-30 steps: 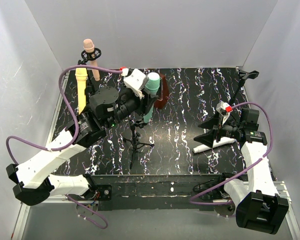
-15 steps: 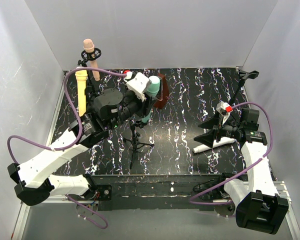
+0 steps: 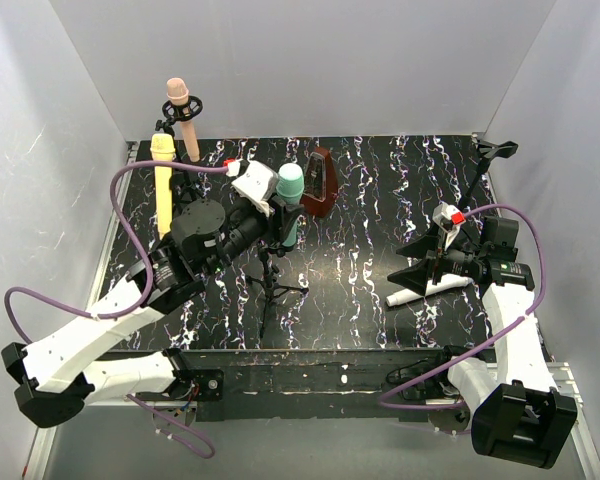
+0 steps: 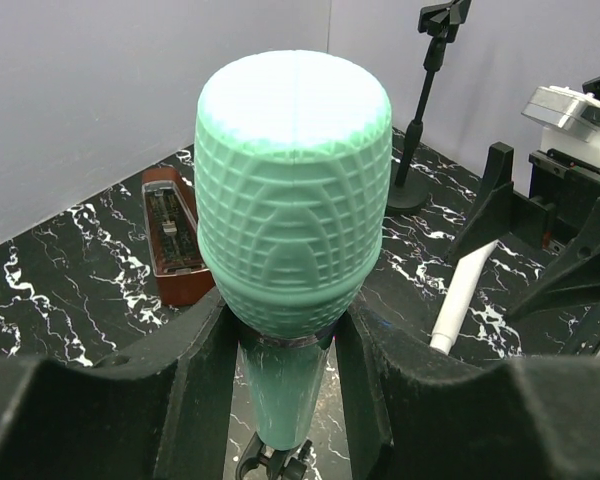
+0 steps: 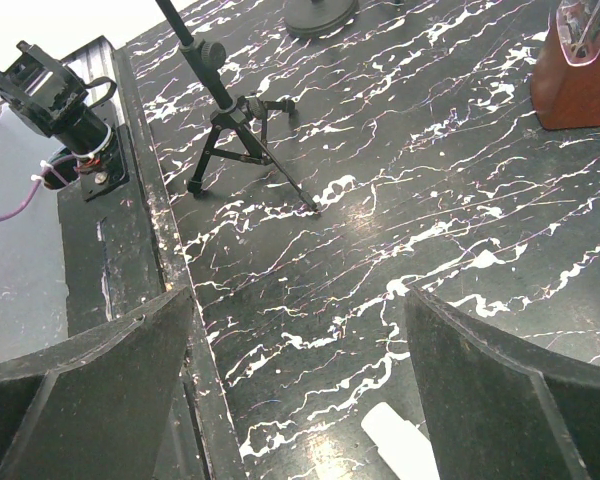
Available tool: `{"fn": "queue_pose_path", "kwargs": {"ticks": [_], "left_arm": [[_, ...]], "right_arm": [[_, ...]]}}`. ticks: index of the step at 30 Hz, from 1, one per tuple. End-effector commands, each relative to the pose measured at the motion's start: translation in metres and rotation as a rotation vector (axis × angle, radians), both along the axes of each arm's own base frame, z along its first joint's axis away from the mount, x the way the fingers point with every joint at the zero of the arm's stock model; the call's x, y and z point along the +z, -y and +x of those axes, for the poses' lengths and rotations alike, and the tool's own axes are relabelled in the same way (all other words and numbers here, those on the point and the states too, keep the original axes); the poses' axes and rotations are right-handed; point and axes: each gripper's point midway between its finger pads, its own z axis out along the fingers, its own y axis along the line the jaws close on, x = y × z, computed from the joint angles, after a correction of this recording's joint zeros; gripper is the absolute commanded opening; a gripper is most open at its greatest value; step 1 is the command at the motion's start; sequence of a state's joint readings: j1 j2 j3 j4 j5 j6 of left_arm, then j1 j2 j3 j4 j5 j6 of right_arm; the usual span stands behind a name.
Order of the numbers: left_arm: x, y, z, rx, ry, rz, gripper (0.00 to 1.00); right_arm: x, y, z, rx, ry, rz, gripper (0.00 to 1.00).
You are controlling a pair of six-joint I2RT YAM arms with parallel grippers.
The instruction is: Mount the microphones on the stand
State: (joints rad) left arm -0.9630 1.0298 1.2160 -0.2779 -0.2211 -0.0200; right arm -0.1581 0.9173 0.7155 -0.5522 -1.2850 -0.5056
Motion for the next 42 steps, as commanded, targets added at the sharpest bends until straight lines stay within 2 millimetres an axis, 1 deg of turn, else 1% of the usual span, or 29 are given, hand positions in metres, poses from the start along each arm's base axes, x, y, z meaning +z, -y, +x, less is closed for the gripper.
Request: {"fn": "queue_pose_path", "kwargs": {"ticks": [1,5,9,13,20,22,24,27,32,33,34,35,39,42], "left_arm": [[-0.082,-0.007,-0.005,0.014,-0.193,0.199,0.00],[-0.098,-0.003,-0.004,-0.002,-0.236,0.263,0.00],[-0.107,0.001,-0.002,-0.011,-0.262,0.310,0.00],[-0.121,0.003,-0.001,-0.023,-0.297,0.373,0.00],[-0.147,-0.004,-0.004,-0.020,-0.356,0.403,0.00],[-0.151,-0.005,-0.005,-0.017,-0.366,0.401,0.00],[-0.153,-0.007,-0.005,-0.009,-0.370,0.396,0.00],[-0.148,-0.008,-0.005,-0.002,-0.359,0.372,0.00],[-0.134,-0.006,0.000,0.021,-0.344,0.326,0.00],[-0.130,-0.006,0.001,0.028,-0.341,0.315,0.02],[-0.127,-0.005,0.003,0.036,-0.342,0.306,0.12],[-0.123,-0.004,0.004,0.039,-0.339,0.298,0.17],[-0.108,-0.002,0.005,0.042,-0.322,0.260,0.32],[-0.099,-0.002,0.005,0.042,-0.311,0.234,0.49]], "right_arm": [[0.005,0.002,0.001,-0.002,0.030,-0.004,0.92],[0.004,0.002,0.001,-0.005,0.031,-0.006,0.92],[0.004,0.002,0.001,-0.007,0.031,-0.007,0.93],[0.004,0.003,0.001,-0.009,0.031,-0.008,0.93],[0.004,0.003,0.002,-0.012,0.033,-0.011,0.93],[0.004,0.003,0.002,-0.012,0.035,-0.011,0.93],[0.004,0.003,0.002,-0.012,0.032,-0.011,0.92],[0.003,0.003,0.002,-0.013,0.030,-0.012,0.93],[0.003,0.004,0.002,-0.016,0.032,-0.016,0.93],[0.003,0.004,0.003,-0.017,0.031,-0.015,0.93],[0.003,0.004,0.003,-0.014,0.035,-0.015,0.93],[0.003,0.004,0.003,-0.017,0.035,-0.016,0.93],[0.003,0.004,0.003,-0.017,0.037,-0.017,0.93],[0.003,0.004,0.003,-0.018,0.037,-0.018,0.93]]}}
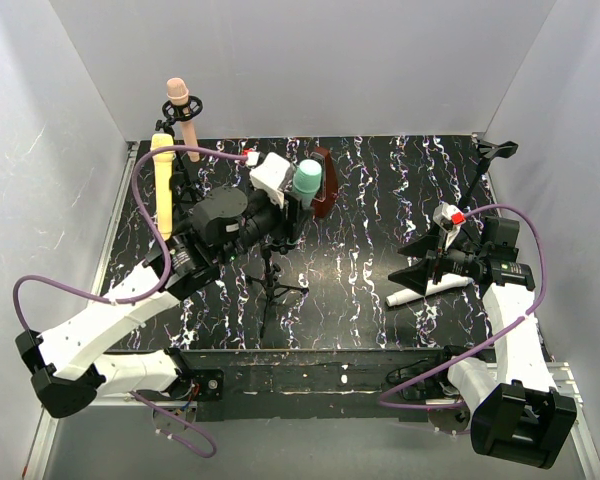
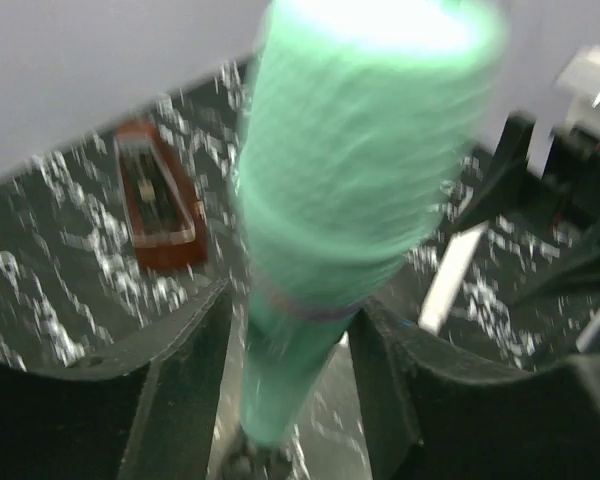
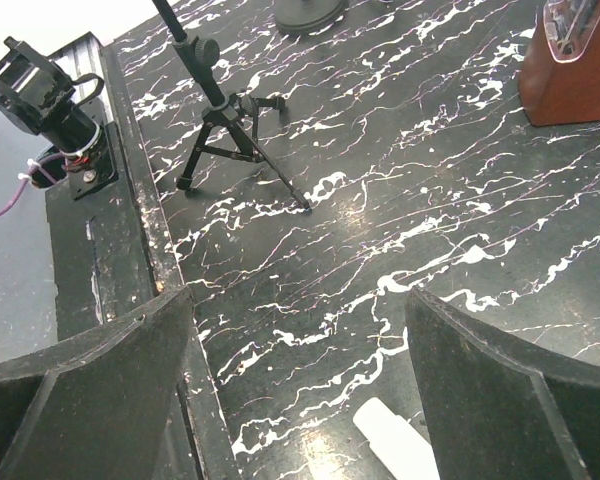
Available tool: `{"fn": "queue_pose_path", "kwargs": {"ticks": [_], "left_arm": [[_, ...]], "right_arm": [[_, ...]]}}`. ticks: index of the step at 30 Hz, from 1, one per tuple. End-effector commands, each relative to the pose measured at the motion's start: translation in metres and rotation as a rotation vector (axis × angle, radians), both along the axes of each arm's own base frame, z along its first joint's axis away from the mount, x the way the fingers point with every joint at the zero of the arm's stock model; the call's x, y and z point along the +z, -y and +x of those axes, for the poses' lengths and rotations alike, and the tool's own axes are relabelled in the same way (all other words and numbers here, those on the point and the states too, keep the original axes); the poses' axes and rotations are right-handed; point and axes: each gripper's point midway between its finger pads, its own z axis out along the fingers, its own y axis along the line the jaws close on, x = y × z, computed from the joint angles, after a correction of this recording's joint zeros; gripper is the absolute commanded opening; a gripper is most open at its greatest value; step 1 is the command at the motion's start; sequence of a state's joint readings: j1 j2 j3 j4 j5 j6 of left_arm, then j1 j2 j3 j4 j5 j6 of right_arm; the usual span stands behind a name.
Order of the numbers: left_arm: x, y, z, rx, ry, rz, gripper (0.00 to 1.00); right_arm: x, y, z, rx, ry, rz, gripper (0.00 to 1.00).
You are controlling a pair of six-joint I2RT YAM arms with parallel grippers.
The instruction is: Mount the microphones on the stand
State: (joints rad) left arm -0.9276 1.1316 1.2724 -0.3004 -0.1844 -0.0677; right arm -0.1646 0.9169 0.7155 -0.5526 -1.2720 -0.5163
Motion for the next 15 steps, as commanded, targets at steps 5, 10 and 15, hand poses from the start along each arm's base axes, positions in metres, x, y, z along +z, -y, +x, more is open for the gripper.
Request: {"fn": "queue_pose_path", "kwargs": {"ticks": [5,10,15], "left_arm": [[-0.062,-0.022,-0.016,0.031,-0.199,0.152,0.82],[-0.040,-0.029,-0.022,0.025,-0.148,0.083,0.98],[-0.027,-0.034,-0.029,0.004,-0.120,0.060,0.98]], "right_arm": [[0.004,0.002,0.000,-0.006,0.029,-0.009,0.93],[0.004,0.002,0.001,-0.006,0.029,-0.010,0.93],[0.003,0.002,0.001,-0.009,0.025,-0.011,0.93]]}}
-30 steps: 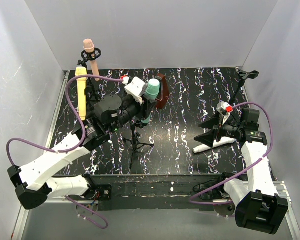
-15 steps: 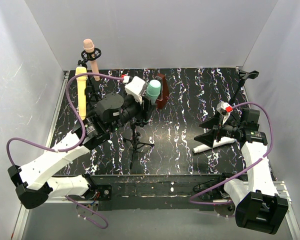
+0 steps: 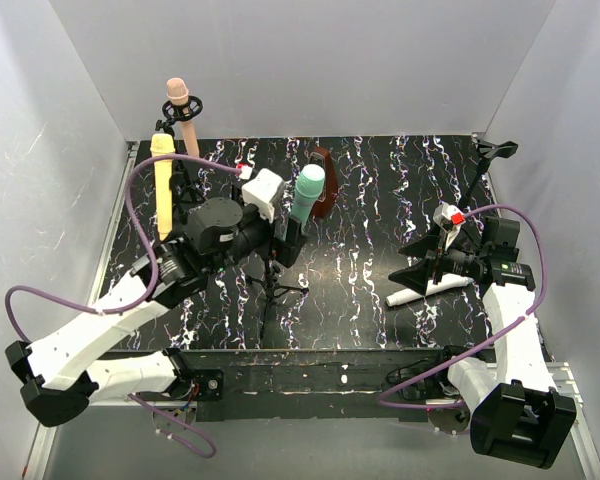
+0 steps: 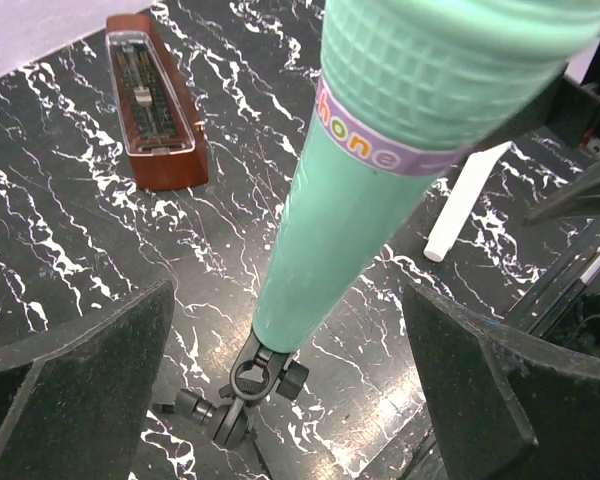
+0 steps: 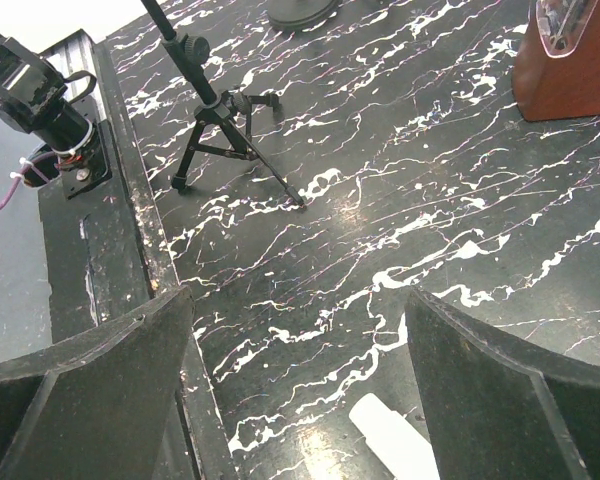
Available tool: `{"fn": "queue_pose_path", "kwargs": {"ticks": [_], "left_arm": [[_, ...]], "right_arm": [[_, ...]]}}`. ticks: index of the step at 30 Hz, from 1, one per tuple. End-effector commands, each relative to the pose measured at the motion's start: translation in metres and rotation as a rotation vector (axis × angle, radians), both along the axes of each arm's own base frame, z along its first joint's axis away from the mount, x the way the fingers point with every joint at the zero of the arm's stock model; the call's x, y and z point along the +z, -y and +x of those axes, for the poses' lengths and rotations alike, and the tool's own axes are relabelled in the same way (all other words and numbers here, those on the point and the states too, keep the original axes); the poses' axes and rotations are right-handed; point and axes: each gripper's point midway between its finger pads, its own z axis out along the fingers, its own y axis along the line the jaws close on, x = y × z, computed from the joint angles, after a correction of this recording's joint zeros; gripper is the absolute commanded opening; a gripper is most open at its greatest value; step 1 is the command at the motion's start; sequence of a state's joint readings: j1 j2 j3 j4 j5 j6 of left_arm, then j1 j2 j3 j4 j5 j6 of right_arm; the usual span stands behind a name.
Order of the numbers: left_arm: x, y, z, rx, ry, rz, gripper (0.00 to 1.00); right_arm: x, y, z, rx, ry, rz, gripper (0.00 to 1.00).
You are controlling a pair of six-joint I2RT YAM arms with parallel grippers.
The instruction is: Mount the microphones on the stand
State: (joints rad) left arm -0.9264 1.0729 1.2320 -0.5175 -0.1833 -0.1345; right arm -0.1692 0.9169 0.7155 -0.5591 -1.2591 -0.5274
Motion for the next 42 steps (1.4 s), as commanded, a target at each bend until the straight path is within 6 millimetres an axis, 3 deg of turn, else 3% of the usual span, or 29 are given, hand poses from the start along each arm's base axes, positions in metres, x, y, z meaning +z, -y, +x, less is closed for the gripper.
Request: {"fn": "queue_pose_path", "kwargs": {"ticks": [1,10,19,27,32,42], "left_arm": [[0.025,-0.009,-0.008,-0.014,0.049,-0.056,0.98],[0.039,-0.029,-0.020,-0.020,0.102,-0.045,0.98],[0.063,-0.062,-0.045,-0.033,0.198,-0.117,0.98],[0.049,-0.089,-0.067,-0.031,0.237,-0.194,0.98],[0.027,-0.100,-0.076,-0.038,0.250,-0.195,0.98],[-0.023,-0.102,-0.081,-0.087,0.294,-0.131,0.98]], "right_arm": [[0.006,0.000,0.000,0.003,0.025,0.001,0.93],[0.004,0.001,0.001,0.000,0.024,-0.004,0.93],[0.004,0.002,0.001,-0.002,0.031,-0.008,0.93],[0.004,0.002,0.001,-0.005,0.038,-0.008,0.93],[0.002,0.002,0.000,-0.005,0.037,-0.006,0.93],[-0.003,0.002,-0.001,-0.001,0.032,0.001,0.93]]}}
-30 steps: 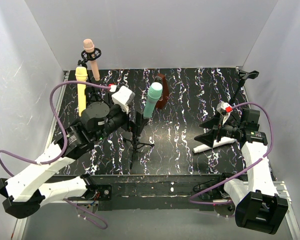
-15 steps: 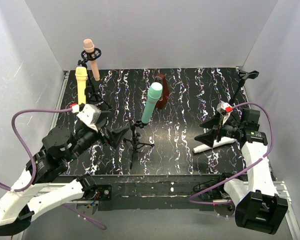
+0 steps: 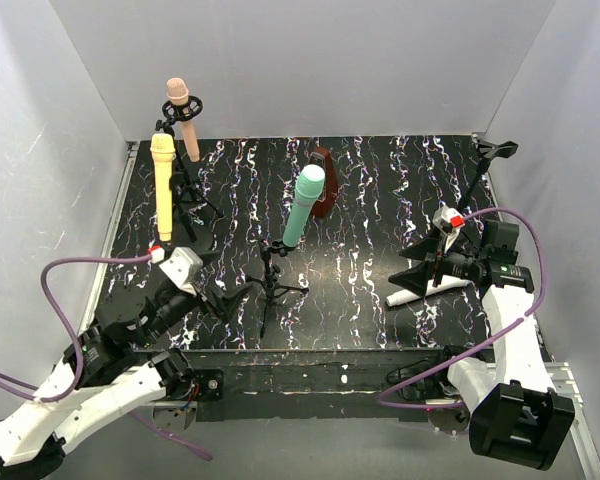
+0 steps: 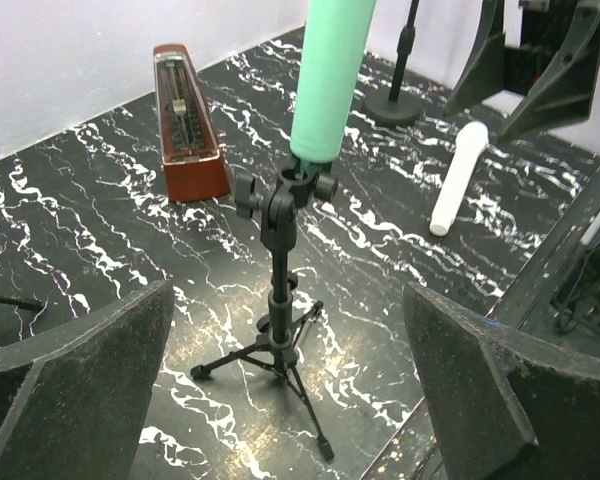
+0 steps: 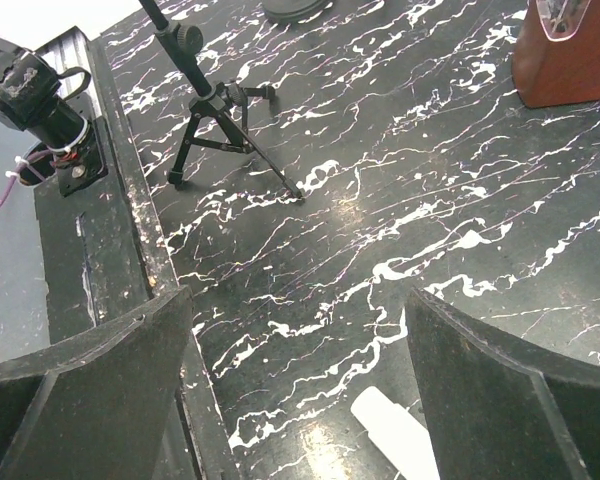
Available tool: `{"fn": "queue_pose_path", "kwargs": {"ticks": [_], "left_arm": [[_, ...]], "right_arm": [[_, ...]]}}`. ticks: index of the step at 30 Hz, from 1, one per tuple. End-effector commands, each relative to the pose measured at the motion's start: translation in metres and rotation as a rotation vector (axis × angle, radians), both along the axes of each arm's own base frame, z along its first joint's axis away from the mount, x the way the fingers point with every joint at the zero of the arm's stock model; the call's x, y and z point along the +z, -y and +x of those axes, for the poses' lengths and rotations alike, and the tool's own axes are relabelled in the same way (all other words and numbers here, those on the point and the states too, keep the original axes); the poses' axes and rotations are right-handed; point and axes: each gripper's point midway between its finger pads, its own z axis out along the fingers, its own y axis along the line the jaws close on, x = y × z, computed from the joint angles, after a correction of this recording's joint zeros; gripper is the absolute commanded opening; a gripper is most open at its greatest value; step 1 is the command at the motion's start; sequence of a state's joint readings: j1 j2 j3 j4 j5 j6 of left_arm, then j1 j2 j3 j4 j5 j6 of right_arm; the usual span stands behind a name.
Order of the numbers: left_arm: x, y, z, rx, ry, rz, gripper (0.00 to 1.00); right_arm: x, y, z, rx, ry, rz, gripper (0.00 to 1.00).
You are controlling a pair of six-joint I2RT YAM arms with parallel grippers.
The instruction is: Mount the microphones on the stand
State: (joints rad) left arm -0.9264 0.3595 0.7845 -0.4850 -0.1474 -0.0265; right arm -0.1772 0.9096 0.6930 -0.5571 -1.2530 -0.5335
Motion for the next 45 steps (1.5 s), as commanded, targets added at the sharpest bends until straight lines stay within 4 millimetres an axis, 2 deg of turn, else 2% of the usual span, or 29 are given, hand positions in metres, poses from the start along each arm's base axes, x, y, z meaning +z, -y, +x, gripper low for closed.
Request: {"fn": "queue_pose_path", "kwargs": {"ticks": [1,9,15,22,31,45], "left_arm": [[-0.016,0.001,-0.001,-0.027,0.058,0.040,0.98],[-0.039,-0.002,0.000,-0.019,0.113,0.039,0.98],[-0.056,0.005,0.004,-0.024,0.107,0.031,0.98],[-0.066,0.018,0.009,-0.042,0.121,0.013,0.98],[-0.081,0.030,0.012,-0.080,0.106,0.082,0.98],[-0.090,0.040,0.021,-0.067,0.081,0.066,0.98]], "right_arm": [[0.003,0.000,0.000,0.010,0.040,0.005,0.93],[0.003,0.000,0.000,0.012,0.043,0.004,0.93],[0.003,-0.001,-0.001,0.018,0.049,0.006,0.93],[0.002,0.000,-0.001,0.016,0.053,0.002,0.93],[0.003,0.000,-0.002,0.020,0.056,0.001,0.93],[0.003,0.000,-0.002,0.022,0.058,-0.001,0.93]]}}
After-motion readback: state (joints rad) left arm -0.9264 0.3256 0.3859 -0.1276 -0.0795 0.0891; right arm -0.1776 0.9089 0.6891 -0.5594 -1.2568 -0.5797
